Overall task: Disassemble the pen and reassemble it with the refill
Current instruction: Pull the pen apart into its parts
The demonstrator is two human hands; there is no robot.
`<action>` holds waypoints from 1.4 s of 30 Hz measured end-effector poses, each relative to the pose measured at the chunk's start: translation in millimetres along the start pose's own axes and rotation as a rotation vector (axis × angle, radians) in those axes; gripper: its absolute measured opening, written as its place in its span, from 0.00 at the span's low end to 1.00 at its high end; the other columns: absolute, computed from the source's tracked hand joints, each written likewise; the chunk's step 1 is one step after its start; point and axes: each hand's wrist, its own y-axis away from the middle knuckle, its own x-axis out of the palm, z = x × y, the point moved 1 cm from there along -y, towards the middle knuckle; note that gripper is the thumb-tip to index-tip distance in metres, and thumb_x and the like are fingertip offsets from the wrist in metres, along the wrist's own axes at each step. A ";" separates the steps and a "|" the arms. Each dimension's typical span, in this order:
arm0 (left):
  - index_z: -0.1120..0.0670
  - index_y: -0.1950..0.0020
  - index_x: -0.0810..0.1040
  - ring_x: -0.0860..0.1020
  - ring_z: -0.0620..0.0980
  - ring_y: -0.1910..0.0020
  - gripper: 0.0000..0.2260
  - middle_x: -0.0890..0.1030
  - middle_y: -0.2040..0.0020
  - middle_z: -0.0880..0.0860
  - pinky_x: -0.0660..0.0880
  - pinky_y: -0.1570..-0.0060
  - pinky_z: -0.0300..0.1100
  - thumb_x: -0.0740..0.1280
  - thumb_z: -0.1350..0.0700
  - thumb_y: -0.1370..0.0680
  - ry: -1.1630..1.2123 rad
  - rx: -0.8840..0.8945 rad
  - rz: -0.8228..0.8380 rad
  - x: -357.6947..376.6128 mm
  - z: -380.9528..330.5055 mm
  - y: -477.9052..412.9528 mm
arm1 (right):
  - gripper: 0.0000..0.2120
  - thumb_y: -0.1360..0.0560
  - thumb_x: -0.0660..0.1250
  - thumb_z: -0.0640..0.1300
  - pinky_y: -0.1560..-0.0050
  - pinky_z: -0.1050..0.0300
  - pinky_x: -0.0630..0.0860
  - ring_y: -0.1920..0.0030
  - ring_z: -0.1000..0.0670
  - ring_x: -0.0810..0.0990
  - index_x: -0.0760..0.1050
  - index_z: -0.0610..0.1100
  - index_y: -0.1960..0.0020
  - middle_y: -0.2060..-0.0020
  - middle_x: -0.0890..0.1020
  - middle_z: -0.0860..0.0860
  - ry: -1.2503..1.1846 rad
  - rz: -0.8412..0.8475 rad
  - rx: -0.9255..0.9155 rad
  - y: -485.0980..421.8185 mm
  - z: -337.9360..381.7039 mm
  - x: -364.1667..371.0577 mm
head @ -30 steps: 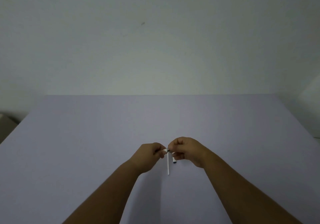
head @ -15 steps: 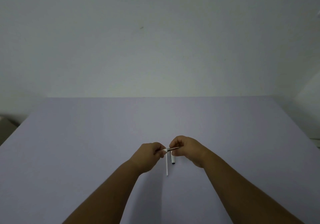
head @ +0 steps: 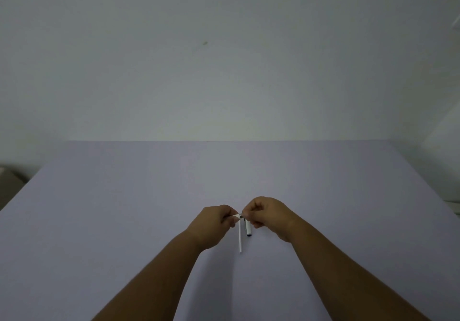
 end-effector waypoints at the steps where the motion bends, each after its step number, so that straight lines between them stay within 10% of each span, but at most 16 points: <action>1: 0.56 0.49 0.81 0.72 0.44 0.65 0.12 0.80 0.58 0.51 0.67 0.64 0.34 0.61 0.52 0.20 0.003 -0.006 0.001 -0.3 -0.2 0.6 | 0.04 0.29 0.71 0.40 0.47 0.48 0.79 0.59 0.51 0.79 0.79 0.47 0.58 0.60 0.81 0.49 0.010 0.012 -0.012 -0.4 -0.7 0.4; 32: 0.51 0.56 0.76 0.70 0.43 0.67 0.09 0.77 0.64 0.46 0.65 0.68 0.32 0.60 0.52 0.19 0.062 -0.050 0.014 -5.5 1.9 -6.2 | 0.05 0.25 0.68 0.43 0.54 0.57 0.78 0.61 0.51 0.77 0.78 0.42 0.54 0.60 0.80 0.46 -0.135 -0.025 0.042 -7.0 3.2 2.2; 42: 0.48 0.44 0.75 0.74 0.46 0.68 0.08 0.81 0.58 0.50 0.72 0.68 0.33 0.60 0.49 0.20 0.389 -0.162 -0.010 -2.6 -8.0 -4.4 | 0.06 0.26 0.67 0.37 0.51 0.56 0.77 0.58 0.51 0.78 0.80 0.45 0.52 0.60 0.80 0.48 -0.371 -0.110 -0.031 -13.5 15.7 1.1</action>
